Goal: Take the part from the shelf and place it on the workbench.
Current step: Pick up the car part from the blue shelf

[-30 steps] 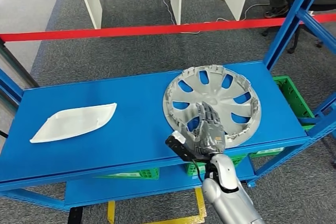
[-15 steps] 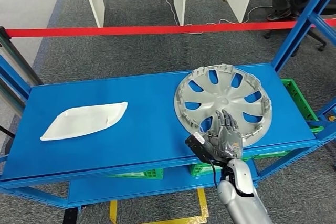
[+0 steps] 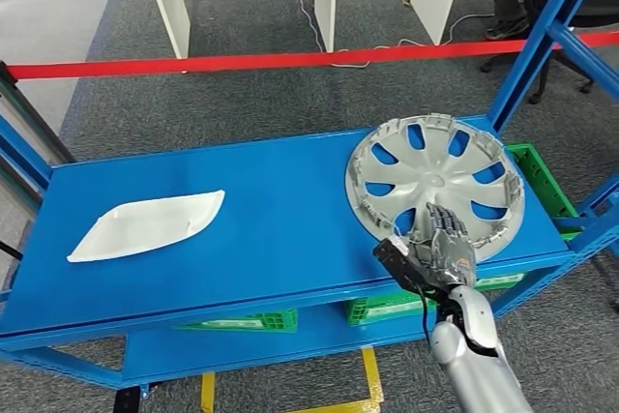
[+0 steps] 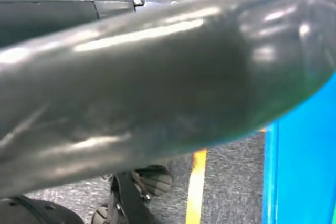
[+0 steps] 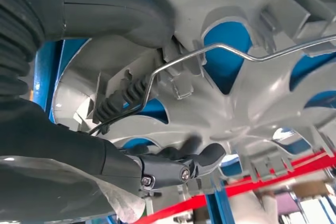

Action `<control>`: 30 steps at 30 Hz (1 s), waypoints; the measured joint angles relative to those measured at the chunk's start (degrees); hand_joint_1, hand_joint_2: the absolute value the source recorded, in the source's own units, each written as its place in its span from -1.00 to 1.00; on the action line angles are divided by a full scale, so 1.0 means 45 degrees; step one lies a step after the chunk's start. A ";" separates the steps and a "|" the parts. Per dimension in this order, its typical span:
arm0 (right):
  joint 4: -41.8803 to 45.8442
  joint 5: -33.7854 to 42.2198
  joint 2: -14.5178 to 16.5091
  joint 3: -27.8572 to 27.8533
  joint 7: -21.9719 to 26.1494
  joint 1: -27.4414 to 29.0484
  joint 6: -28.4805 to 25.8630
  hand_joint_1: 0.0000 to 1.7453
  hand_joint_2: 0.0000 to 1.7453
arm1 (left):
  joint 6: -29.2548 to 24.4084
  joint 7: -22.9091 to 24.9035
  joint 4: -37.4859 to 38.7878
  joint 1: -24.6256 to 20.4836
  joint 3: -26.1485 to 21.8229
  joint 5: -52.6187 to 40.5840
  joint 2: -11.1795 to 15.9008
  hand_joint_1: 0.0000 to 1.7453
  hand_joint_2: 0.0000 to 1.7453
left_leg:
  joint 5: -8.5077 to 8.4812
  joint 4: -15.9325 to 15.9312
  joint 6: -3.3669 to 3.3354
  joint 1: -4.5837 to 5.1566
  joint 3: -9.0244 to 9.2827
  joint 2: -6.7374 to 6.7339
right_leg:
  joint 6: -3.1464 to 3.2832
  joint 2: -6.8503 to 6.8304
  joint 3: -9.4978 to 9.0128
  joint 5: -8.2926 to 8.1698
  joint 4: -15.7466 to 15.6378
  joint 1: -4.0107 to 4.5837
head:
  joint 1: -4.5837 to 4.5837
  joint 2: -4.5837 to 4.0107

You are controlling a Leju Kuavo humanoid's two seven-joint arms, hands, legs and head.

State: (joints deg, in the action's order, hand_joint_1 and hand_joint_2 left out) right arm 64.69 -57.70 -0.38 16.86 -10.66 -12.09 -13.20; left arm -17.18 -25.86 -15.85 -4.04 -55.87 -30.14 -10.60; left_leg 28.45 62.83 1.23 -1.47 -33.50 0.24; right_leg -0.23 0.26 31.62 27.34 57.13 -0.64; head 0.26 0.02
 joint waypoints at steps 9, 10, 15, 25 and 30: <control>-0.0615 0.0751 -0.0473 -0.0209 0.0322 -0.0391 0.0882 1.00 1.00 | -0.0013 -0.0015 0.0001 -0.0111 -0.0074 -0.0033 0.0034 -1.00 -1.00 | -0.0335 -0.1091 -0.0709 0.0079 0.0385 -0.0061 | -0.0525 0.0037 0.1136 0.1392 0.2234 0.0013 | -0.0082 0.0000; -0.0679 0.0799 -0.0513 -0.0220 0.0362 -0.0420 0.0935 1.00 1.00 | -0.0014 -0.0015 0.0001 -0.0099 -0.0096 -0.0034 0.0039 -1.00 -1.00 | -0.0352 -0.1088 -0.0742 0.0117 0.0350 -0.0069 | -0.0517 0.0038 0.1531 0.1770 0.3104 0.0019 | -0.0086 0.0000; -0.0850 0.0864 -0.0680 -0.0181 0.0530 -0.0655 0.1309 1.00 1.00 | -0.0019 -0.0015 0.0004 -0.0069 -0.0146 -0.0046 0.0055 -1.00 -1.00 | -0.0347 -0.1072 -0.0770 0.0263 0.0441 -0.0074 | -0.0073 0.0031 0.0399 0.0622 0.1263 0.0224 | -0.0078 0.0000; -0.1056 0.0836 -0.0786 0.0248 0.0661 -0.0980 0.1648 1.00 1.00 | -0.0053 -0.0064 0.0016 -0.0100 -0.0214 -0.0078 0.0058 -1.00 -1.00 | 0.1169 0.1559 -0.0161 0.0166 -0.0603 -0.0037 | 0.0260 -0.0199 -0.0611 -0.0066 -0.0533 0.0159 | -0.0023 0.0000; -0.1407 0.0889 -0.0885 0.0487 0.1082 -0.1139 0.1776 1.00 1.00 | -0.0058 -0.0183 0.0018 -0.0056 -0.0304 -0.0060 0.0153 -1.00 -1.00 | 0.0112 0.0296 0.0160 -0.0088 0.0060 -0.0062 | 0.0054 -0.0150 -0.0586 0.0044 -0.0448 0.0021 | -0.0017 0.0000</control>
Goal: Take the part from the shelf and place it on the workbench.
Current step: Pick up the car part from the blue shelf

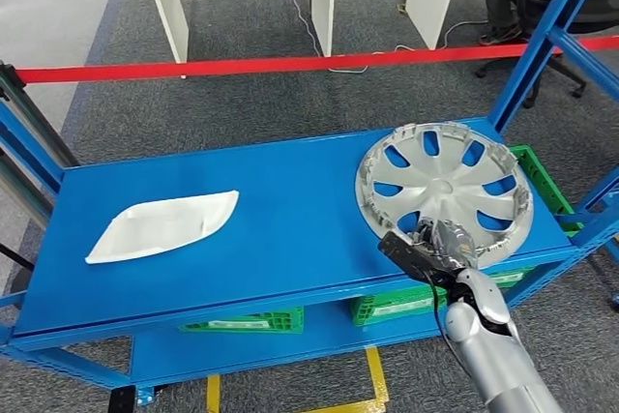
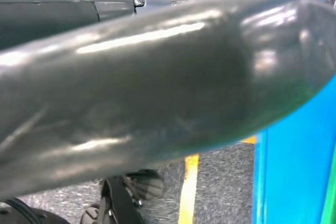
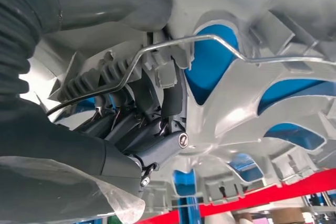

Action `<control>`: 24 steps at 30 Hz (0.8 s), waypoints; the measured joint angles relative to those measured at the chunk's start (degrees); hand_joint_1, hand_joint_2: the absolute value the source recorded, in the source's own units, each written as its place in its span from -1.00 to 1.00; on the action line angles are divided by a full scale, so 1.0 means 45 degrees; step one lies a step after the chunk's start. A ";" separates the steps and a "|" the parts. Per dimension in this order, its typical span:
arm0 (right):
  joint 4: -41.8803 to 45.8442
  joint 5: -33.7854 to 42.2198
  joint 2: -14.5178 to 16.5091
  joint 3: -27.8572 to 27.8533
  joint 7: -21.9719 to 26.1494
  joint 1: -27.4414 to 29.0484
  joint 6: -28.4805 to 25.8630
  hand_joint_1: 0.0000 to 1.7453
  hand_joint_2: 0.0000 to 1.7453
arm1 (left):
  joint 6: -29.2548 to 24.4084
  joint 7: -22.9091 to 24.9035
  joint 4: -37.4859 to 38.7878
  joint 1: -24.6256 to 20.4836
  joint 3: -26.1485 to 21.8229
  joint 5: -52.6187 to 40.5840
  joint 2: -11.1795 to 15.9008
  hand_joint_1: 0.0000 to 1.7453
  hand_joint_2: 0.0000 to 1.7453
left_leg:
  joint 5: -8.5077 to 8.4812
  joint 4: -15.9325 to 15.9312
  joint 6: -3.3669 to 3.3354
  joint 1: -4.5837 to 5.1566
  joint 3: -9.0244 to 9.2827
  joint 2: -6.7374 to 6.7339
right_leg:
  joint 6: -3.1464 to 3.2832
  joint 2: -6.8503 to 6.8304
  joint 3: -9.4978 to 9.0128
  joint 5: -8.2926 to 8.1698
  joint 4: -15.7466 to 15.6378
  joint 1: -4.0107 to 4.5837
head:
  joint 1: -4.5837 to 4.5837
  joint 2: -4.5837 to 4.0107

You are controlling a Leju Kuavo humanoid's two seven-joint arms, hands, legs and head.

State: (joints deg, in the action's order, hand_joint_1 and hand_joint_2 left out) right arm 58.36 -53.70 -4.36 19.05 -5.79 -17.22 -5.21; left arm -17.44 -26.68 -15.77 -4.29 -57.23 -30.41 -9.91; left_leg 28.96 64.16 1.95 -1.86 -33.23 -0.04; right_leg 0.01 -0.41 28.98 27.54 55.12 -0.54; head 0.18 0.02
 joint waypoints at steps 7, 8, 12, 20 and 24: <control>-0.0118 0.0155 -0.0361 0.0124 0.0424 0.0026 0.0037 1.00 1.00 | -0.0004 -0.0029 0.0007 -0.0094 -0.0028 -0.0002 -0.0025 -1.00 -1.00 | -0.0397 -0.1406 -0.0595 0.0014 0.0619 0.0053 | -0.0570 0.0159 0.0075 0.0301 0.0245 -0.0027 | -0.0087 0.0000; -0.0121 0.0182 -0.0417 0.0135 0.0482 0.0035 0.0021 1.00 1.00 | -0.0005 -0.0033 0.0007 -0.0099 -0.0037 -0.0001 -0.0023 -1.00 -1.00 | -0.0434 -0.1418 -0.0663 0.0012 0.0585 0.0028 | -0.0600 0.0151 0.0277 0.0616 0.0670 -0.0034 | -0.0103 0.0000; -0.0091 0.0284 -0.0637 0.0239 0.0751 0.0029 -0.0047 1.00 1.00 | 0.0000 -0.0058 0.0007 -0.0089 -0.0114 0.0005 -0.0014 -1.00 -1.00 | -0.0480 -0.1408 -0.0767 0.0099 0.0419 -0.0048 | -0.0591 0.0134 0.1865 0.2072 0.3793 -0.0026 | -0.0137 0.0000; 0.0269 0.0548 -0.1064 0.0429 0.1094 -0.0047 -0.0033 1.00 1.00 | 0.0050 -0.0121 0.0007 -0.0150 -0.0193 0.0010 -0.0035 -1.00 -1.00 | -0.0466 -0.1411 -0.0540 0.0191 0.0441 0.0086 | -0.0181 0.0106 0.0376 0.0134 0.0281 0.0158 | -0.0125 0.0000; 0.0383 0.0703 -0.1236 0.0529 0.1261 -0.0125 0.0242 1.00 1.00 | 0.0335 -0.0304 0.0007 -0.0145 -0.0206 -0.0010 0.0017 -1.00 -1.00 | 0.0261 -0.0376 -0.0295 0.0147 0.0018 0.0077 | 0.0062 0.0019 0.0171 -0.0104 0.0071 0.0056 | -0.0078 0.0000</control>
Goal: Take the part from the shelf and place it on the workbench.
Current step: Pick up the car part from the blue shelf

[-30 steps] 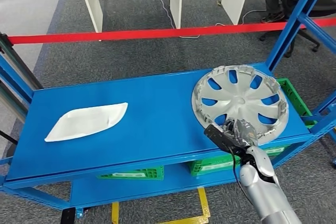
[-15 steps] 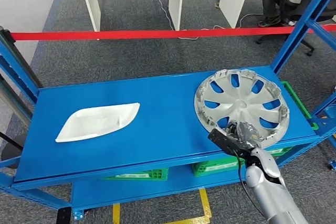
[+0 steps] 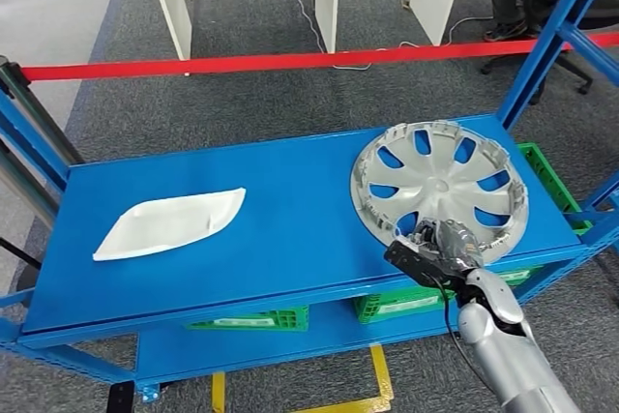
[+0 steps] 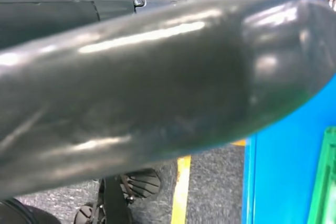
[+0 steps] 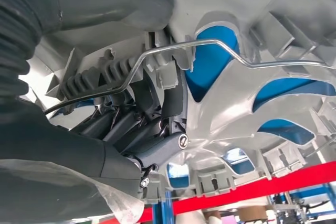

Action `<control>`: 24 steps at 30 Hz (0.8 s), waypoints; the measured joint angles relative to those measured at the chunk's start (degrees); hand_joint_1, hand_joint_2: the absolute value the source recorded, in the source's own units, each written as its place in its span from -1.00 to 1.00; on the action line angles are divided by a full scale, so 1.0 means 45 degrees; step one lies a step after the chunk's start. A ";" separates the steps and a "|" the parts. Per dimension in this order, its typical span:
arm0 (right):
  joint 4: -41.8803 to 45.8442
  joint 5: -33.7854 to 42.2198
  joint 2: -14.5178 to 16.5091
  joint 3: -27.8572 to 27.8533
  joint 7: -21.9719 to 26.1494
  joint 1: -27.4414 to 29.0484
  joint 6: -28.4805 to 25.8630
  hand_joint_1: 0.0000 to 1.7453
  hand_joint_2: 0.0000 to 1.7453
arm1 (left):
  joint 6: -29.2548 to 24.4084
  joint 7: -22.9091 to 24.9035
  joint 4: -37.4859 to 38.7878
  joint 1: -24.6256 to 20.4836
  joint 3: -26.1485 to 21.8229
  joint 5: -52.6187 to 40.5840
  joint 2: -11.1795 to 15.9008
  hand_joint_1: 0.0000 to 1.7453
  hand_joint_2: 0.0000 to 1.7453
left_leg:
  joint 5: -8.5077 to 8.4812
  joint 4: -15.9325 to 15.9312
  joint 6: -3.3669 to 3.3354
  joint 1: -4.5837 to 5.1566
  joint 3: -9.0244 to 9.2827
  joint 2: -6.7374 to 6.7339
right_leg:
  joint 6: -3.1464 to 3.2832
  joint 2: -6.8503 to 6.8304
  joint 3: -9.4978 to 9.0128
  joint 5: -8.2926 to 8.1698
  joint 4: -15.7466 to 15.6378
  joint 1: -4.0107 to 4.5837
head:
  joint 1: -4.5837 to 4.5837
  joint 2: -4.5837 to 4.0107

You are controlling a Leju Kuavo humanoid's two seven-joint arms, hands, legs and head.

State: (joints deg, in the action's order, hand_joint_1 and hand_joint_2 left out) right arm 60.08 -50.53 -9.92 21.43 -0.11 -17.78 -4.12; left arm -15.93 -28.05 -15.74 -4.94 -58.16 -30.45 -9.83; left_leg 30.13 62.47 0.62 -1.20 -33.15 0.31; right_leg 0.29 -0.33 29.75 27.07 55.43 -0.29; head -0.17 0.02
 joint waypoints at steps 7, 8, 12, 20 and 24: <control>0.0853 -0.0649 -0.0728 0.0123 -0.0185 0.0149 -0.0240 1.00 1.00 | 0.0518 -0.0506 0.0000 0.0061 -0.0005 -0.0089 0.0051 -1.00 -1.00 | -0.0252 0.0601 0.0146 -0.0033 -0.0292 -0.0029 | -0.0090 -0.0092 0.0055 0.0053 0.0107 -0.0046 | 0.0013 0.0000; 0.1075 -0.0853 -0.0852 0.0124 -0.0308 0.0189 -0.0281 1.00 1.00 | 0.0556 -0.0569 0.0000 0.0058 -0.0006 -0.0090 0.0045 -1.00 -1.00 | -0.0541 -0.0149 0.0125 -0.0033 0.0015 -0.0020 | -0.0166 -0.0093 0.0110 0.0099 0.0203 -0.0041 | 0.0024 0.0000; 0.1689 -0.1228 -0.1268 0.0114 -0.0562 0.0340 -0.0286 1.00 1.00 | 0.0605 -0.0645 0.0001 0.0072 -0.0006 -0.0092 0.0023 -1.00 -1.00 | -0.0690 -0.0806 -0.0221 0.0048 0.0120 0.0013 | -0.0467 -0.0077 0.0354 0.0111 0.0337 -0.0049 | 0.0046 0.0000; 0.2271 -0.2134 -0.1791 0.0295 -0.0822 0.0559 -0.0281 1.00 1.00 | 0.0610 -0.0733 0.0000 0.0034 -0.0015 -0.0091 0.0036 -1.00 -1.00 | -0.0793 -0.0870 -0.0586 0.0092 -0.0037 0.0015 | -0.0656 0.0025 0.2380 0.1490 0.4001 -0.0107 | -0.0027 0.0000; 0.2665 -0.2843 -0.2056 0.0434 -0.1100 0.0501 -0.0268 1.00 1.00 | 0.0602 -0.0760 0.0000 0.0002 -0.0019 -0.0091 0.0022 -1.00 -1.00 | -0.0763 -0.0826 -0.0479 0.0152 -0.0078 0.0087 | -0.0569 0.0048 0.0978 0.0040 0.0943 -0.0121 | -0.0033 0.0001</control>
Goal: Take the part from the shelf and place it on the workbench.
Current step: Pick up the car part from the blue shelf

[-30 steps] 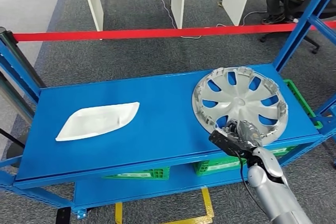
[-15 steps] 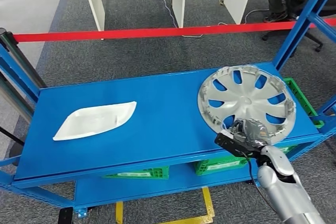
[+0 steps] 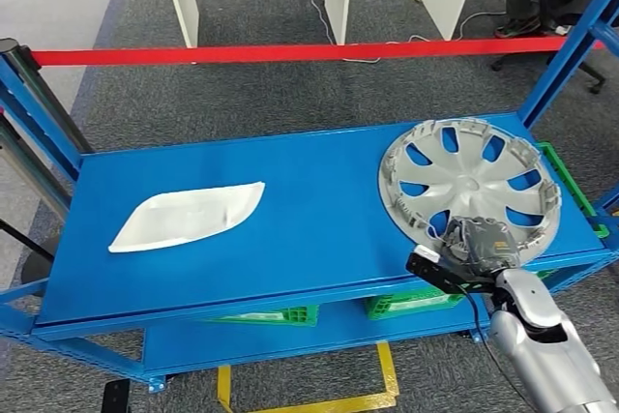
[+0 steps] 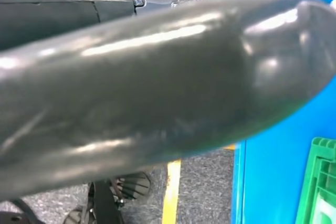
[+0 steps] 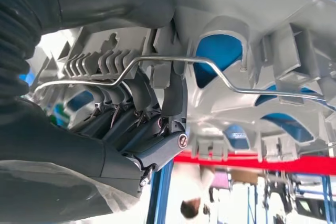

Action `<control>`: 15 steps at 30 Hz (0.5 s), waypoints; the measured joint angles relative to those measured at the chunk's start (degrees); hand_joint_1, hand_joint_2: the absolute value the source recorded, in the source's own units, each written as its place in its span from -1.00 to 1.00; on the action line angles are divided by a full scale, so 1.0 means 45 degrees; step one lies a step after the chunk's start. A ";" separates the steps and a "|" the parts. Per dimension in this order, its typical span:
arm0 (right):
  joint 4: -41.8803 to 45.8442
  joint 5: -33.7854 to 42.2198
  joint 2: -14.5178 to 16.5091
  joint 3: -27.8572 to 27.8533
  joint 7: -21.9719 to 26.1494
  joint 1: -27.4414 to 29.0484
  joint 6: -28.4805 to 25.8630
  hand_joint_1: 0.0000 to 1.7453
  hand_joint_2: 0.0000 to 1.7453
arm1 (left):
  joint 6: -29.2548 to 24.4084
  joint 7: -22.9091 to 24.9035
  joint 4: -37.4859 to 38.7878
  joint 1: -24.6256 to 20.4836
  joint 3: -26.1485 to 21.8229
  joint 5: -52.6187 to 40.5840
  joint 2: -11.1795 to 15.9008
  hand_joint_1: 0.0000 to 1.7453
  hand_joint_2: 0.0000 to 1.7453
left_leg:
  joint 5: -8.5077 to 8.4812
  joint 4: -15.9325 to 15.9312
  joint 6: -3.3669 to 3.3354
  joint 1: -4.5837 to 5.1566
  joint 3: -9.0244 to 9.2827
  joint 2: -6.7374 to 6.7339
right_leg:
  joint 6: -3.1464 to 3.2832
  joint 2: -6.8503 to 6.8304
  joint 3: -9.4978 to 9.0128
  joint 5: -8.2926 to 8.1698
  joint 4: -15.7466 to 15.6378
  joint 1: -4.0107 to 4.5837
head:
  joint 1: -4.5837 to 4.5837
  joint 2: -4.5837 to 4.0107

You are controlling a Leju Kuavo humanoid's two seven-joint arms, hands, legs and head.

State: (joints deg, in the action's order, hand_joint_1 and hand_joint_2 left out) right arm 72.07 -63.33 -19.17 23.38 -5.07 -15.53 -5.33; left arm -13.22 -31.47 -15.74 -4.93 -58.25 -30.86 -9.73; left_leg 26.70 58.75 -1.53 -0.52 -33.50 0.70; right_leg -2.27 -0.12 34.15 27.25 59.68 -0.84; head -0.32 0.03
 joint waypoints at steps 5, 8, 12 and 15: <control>0.0633 -0.0897 -0.0142 0.0194 -0.0616 -0.0064 0.0193 1.00 1.00 | -0.0001 -0.0079 0.0000 0.0031 -0.0049 0.0000 -0.0012 -1.00 -1.00 | 0.0143 0.0229 0.0285 0.0032 -0.0172 0.0000 | 0.0284 0.0030 -0.0155 0.0027 -0.0354 -0.0003 | 0.0030 -0.0001; 0.0998 -0.1230 -0.0227 0.0285 -0.0788 -0.0090 0.0243 1.00 1.00 | -0.0012 -0.0098 0.0000 0.0022 -0.0102 0.0000 -0.0026 -1.00 -1.00 | 0.1157 0.2137 0.0412 0.0027 -0.1011 -0.0050 | 0.0480 -0.0014 -0.0193 0.0035 -0.0381 -0.0003 | 0.0069 -0.0001; 0.1275 -0.1466 -0.0304 0.0406 -0.0882 -0.0087 0.0264 1.00 1.00 | -0.0045 -0.0094 0.0001 0.0029 -0.0160 0.0000 -0.0077 -1.00 -1.00 | 0.1052 0.3224 0.0281 0.0066 -0.1612 -0.0058 | 0.0579 -0.0004 -0.0267 0.0091 -0.0367 0.0144 | 0.0068 -0.0001; 0.1399 -0.1606 -0.0348 0.0458 -0.0960 -0.0078 0.0266 1.00 1.00 | -0.0095 -0.0077 0.0000 0.0010 -0.0198 -0.0002 -0.0084 -1.00 -1.00 | -0.0169 0.0871 -0.0121 0.0220 -0.0608 -0.0075 | 0.0584 -0.0003 -0.0346 0.0165 -0.0358 0.0245 | 0.0042 -0.0001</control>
State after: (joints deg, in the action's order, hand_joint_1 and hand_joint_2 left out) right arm 78.37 -70.56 -20.74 25.44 -9.39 -15.88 -4.13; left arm -13.65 -31.81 -15.74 -4.88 -59.14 -30.87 -10.11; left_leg 25.94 62.67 -2.08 0.47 -36.24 0.37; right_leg 0.36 -0.13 32.59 28.00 58.06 0.27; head -0.13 0.02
